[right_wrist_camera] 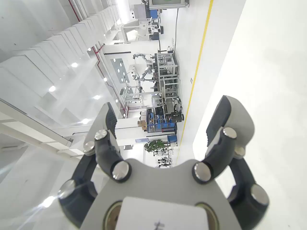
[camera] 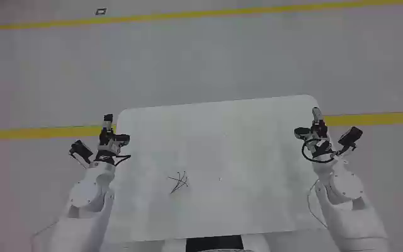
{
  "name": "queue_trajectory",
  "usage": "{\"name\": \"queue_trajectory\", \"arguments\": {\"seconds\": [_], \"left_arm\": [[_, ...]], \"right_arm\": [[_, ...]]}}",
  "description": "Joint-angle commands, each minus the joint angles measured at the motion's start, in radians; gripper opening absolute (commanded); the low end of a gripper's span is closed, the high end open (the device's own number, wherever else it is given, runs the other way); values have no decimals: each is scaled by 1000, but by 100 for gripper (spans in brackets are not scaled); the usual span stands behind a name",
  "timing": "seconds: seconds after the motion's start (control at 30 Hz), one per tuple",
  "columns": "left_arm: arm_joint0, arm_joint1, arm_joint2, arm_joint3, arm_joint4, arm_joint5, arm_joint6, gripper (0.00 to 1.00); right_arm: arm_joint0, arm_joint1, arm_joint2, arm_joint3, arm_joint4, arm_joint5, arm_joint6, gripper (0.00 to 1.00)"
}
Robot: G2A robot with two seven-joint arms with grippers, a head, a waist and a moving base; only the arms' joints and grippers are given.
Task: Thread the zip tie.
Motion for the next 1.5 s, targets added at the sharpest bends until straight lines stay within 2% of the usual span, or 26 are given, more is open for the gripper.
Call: {"name": "queue_trajectory", "arguments": {"seconds": [0.0,0.03,0.1,0.23,0.27,0.57,0.63,0.67,0.8,0.87,0.9,1.23,1.33,1.47], "left_arm": [[0,0,0,0,0,0,0,100],[-3,3,10,-25,34,-22,-50,100],[9,9,2,-15,89,-46,-130,100],[34,24,-14,-25,199,-35,-311,100],[39,30,-22,-31,232,-43,-366,100],[39,30,-22,-31,232,-43,-366,100],[37,35,-11,-58,316,-60,-423,100],[39,41,-12,-66,388,-60,-467,100],[47,57,-2,-116,606,-23,-572,100],[59,66,22,-141,756,7,-632,100],[60,68,29,-149,807,16,-639,100],[59,69,37,-154,822,11,-649,100],[46,74,68,-178,921,19,-701,100],[32,83,108,-228,1044,55,-810,100]], "right_arm": [[0,0,0,0,0,0,0,100],[0,0,0,0,0,0,0,100],[0,0,0,0,0,0,0,100],[0,0,0,0,0,0,0,100],[0,0,0,0,0,0,0,100],[0,0,0,0,0,0,0,100],[0,0,0,0,0,0,0,100],[0,0,0,0,0,0,0,100],[0,0,0,0,0,0,0,100],[0,0,0,0,0,0,0,100],[0,0,0,0,0,0,0,100],[0,0,0,0,0,0,0,100],[0,0,0,0,0,0,0,100],[0,0,0,0,0,0,0,100]]}}
